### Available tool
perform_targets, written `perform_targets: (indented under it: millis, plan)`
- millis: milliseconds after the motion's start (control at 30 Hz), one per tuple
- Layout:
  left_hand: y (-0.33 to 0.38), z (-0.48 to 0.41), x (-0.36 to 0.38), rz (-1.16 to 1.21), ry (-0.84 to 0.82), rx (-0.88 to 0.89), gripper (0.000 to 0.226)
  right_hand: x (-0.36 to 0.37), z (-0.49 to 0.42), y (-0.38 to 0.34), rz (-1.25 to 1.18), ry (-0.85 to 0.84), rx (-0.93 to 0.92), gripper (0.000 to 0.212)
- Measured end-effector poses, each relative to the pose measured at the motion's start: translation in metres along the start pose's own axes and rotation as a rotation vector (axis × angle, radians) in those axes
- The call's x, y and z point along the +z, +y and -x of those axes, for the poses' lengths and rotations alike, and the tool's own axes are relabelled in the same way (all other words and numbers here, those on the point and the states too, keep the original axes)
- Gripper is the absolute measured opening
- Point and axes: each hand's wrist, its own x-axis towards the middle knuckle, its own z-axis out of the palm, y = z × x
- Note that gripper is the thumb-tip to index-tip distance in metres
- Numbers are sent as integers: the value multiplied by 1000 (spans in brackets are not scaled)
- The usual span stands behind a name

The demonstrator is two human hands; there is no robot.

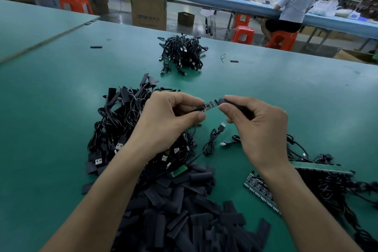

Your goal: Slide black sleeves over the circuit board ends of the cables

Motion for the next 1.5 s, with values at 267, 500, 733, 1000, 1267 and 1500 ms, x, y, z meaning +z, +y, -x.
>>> perform_targets:
  millis: [267,500,733,1000,1267,1500]
  plan:
    - [1,0,1,11,8,4,23,-1,-1,-1,38,-15,0,22]
    - [1,-1,0,28,-1,2,20,-2,-2,-2,69,-42,-2,30]
    - [-1,-2,-3,21,-40,25,18,-7,-6,-2,9,-129,20,35]
    - [-1,-2,-5,1,-136,36,21,-11,-8,4,-90,-294,44,28]
    - [-2,-1,-9,27,-138,12,29,-12,-10,2,-240,-478,124,22]
    - [-5,-1,-4,-1,-140,9,9,-14,-9,4,-271,-415,178,20]
